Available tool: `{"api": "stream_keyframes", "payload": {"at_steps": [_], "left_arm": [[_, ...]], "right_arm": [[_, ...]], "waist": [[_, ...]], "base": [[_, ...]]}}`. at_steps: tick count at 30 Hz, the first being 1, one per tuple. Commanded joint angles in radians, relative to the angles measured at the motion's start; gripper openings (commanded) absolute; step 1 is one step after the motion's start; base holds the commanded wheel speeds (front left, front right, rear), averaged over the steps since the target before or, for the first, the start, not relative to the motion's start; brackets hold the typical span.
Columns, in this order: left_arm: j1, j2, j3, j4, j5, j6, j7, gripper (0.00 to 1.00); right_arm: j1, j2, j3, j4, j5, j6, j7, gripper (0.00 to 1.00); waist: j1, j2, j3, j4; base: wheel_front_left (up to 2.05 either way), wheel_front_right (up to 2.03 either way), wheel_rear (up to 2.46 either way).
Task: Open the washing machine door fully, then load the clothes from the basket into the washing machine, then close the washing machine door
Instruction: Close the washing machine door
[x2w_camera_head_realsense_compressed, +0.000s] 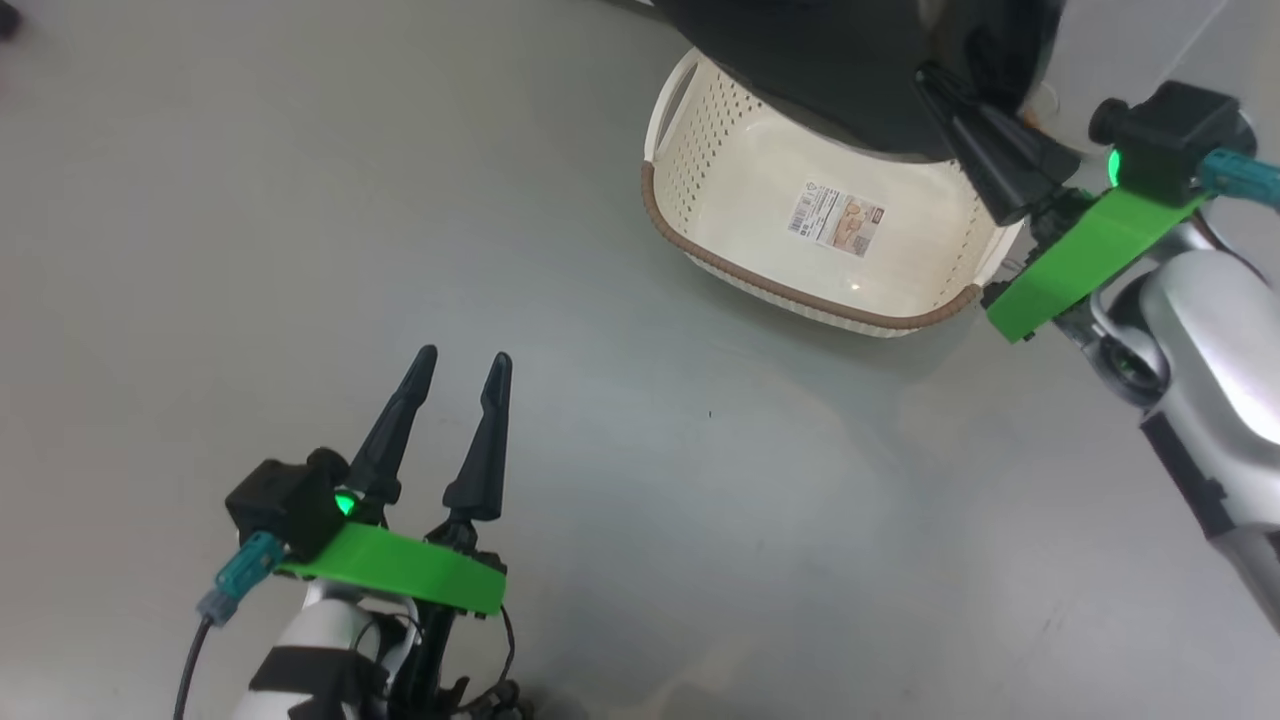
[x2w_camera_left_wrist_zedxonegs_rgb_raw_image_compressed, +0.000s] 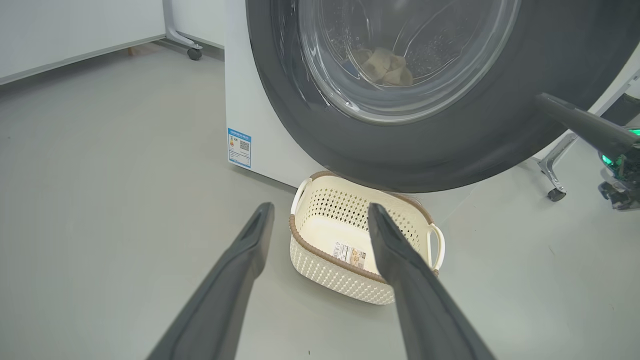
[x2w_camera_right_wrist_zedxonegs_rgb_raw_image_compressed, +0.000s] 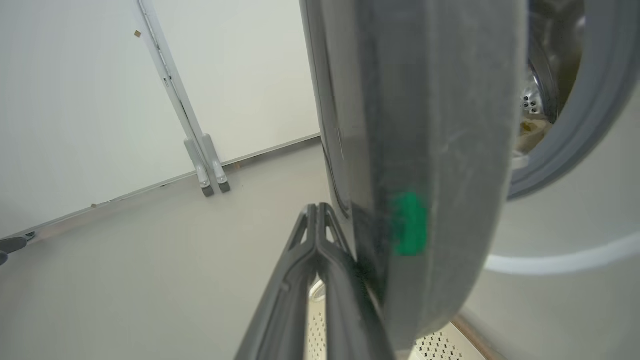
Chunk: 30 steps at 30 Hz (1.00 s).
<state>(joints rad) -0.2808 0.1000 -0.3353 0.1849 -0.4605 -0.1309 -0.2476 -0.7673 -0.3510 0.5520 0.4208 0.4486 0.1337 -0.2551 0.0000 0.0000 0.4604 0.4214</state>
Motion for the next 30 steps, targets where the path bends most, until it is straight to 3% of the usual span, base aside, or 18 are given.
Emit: {"api": "stream_keyframes", "payload": {"at_steps": [1,17,30], "left_arm": [[-0.027,0.012,0.027,-0.031,-0.004,0.000,-0.014,1.00],[-0.081,-0.018,0.001,-0.033,-0.007,0.000,-0.014,1.00],[-0.104,-0.028,-0.009,-0.032,-0.013,0.000,-0.014,1.00]], "right_arm": [[-0.041,-0.018,-0.024,-0.018,0.001,-0.003,-0.007,0.00],[-0.210,-0.092,-0.127,0.055,-0.053,-0.003,-0.007,0.00],[-0.387,-0.089,-0.230,0.200,-0.138,-0.003,-0.007,0.00]], "waist": [[0.0000,0.0000,0.033,0.008],[0.0000,0.0000,0.134,0.035],[0.0000,0.0000,0.192,0.040]], "base": [[0.00,0.00,0.00],[0.00,0.00,0.00],[0.00,0.00,0.00]]}}
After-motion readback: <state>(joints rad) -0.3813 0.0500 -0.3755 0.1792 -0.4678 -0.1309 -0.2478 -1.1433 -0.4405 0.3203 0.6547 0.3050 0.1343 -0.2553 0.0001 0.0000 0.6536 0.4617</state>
